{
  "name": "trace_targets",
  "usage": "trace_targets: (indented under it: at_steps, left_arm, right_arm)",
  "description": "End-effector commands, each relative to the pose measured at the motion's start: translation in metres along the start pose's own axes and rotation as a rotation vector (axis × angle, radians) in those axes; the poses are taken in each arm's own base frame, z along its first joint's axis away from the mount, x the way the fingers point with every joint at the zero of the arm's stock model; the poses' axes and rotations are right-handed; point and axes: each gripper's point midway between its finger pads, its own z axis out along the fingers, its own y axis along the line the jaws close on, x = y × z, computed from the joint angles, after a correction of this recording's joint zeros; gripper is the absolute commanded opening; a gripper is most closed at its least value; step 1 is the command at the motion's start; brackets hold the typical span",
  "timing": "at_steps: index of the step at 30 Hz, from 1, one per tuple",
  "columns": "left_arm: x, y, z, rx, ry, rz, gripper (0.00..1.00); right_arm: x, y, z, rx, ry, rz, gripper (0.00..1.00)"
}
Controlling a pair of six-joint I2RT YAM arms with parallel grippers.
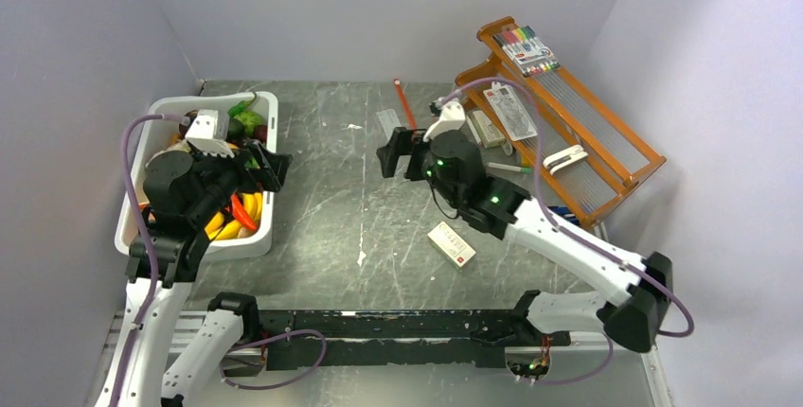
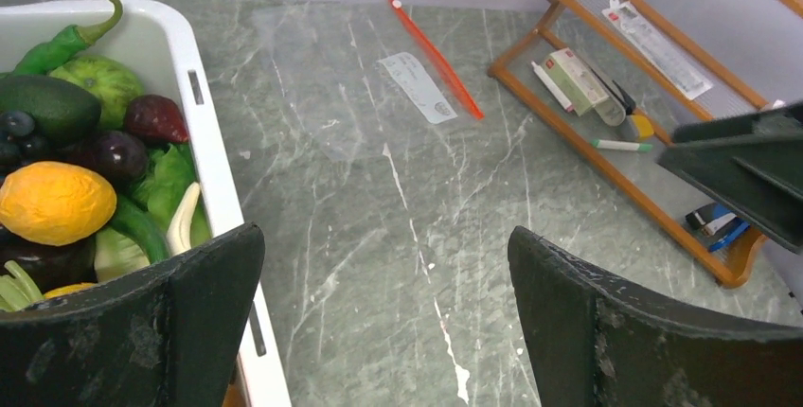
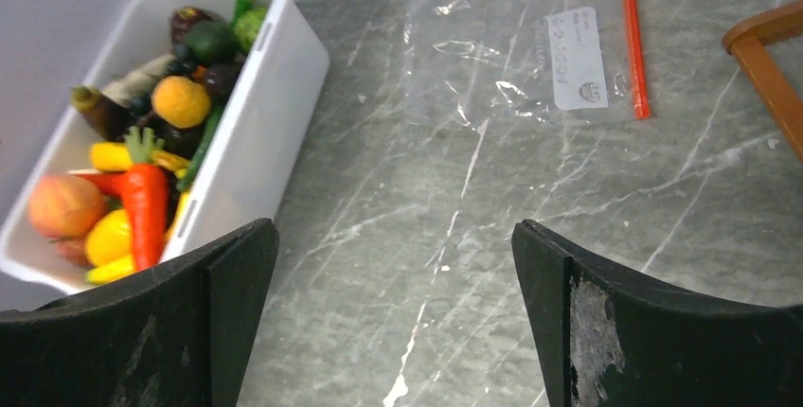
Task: Place the food in the zip-top bag and seal the zipper
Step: Move the zipper food storage bag to the center of the board.
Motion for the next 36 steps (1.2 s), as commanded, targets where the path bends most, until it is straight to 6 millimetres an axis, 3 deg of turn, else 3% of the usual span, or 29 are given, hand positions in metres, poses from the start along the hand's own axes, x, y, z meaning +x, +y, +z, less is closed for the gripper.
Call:
trace_targets:
  at_steps: [1, 6, 10, 16, 21, 23, 29, 36]
  left_arm:
    - [0.01, 0.007, -0.002, -0.009, -0.003, 0.041, 0.99]
    - [0.028, 0.009, -0.002, 0.018, -0.016, 0.075, 0.99]
    - [0.04, 0.012, -0.002, 0.018, -0.025, 0.073, 0.99]
    - [0.054, 0.019, 0.0, -0.003, -0.014, 0.058, 0.99]
    - [0.055, 0.019, 0.001, 0.005, -0.017, 0.065, 0.99]
    - [0.056, 0.019, 0.001, 0.003, -0.012, 0.067, 0.99]
    - [0.054, 0.02, -0.001, 0.001, -0.019, 0.073, 0.99]
    - [0.054, 0.019, -0.002, 0.005, -0.024, 0.077, 0.99]
  right_arm:
    - [0.009, -0.004, 0.036, 0.059, 0.025, -0.114, 0.94]
    - [0.018, -0.04, 0.085, 0.164, 0.068, -0.196, 0.81]
    - [0.021, -0.082, 0.12, 0.171, 0.104, -0.169, 0.55]
    - [0.043, -0.143, 0.165, 0.239, 0.18, -0.183, 0.43]
    - [0.062, -0.179, 0.2, 0.302, 0.241, -0.222, 0.42]
    - [0.068, -0.181, 0.214, 0.286, 0.252, -0.247, 0.43]
    - [0.083, -0.216, 0.251, 0.317, 0.301, -0.29, 0.5]
    - [0.087, -0.226, 0.278, 0.298, 0.33, -0.308, 0.53]
